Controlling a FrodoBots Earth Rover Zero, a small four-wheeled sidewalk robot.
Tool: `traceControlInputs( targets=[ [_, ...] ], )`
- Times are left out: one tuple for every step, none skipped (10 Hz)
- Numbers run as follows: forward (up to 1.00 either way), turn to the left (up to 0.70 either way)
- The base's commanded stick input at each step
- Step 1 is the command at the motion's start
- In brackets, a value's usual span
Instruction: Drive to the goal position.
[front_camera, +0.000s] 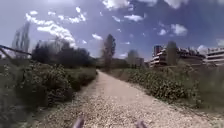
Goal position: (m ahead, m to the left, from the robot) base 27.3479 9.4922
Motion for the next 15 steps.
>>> traceControlInputs(
  targets=[
    [0.85, 0.0],
    [0.85, 0.0],
    [0.85, 0.0],
    [0.85, 0.0],
    [0.85, 0.0],
    [0.85, 0.0],
    [0.84, 0.0],
    [0.84, -0.22],
    [0.84, -0.34],
    [0.84, -0.34],
    [0.84, -0.09],
    [0.84, 0.0],
    [0.84, 0.0],
    [0.84, 0.0],
    [0.84, 0.0]
  ],
)
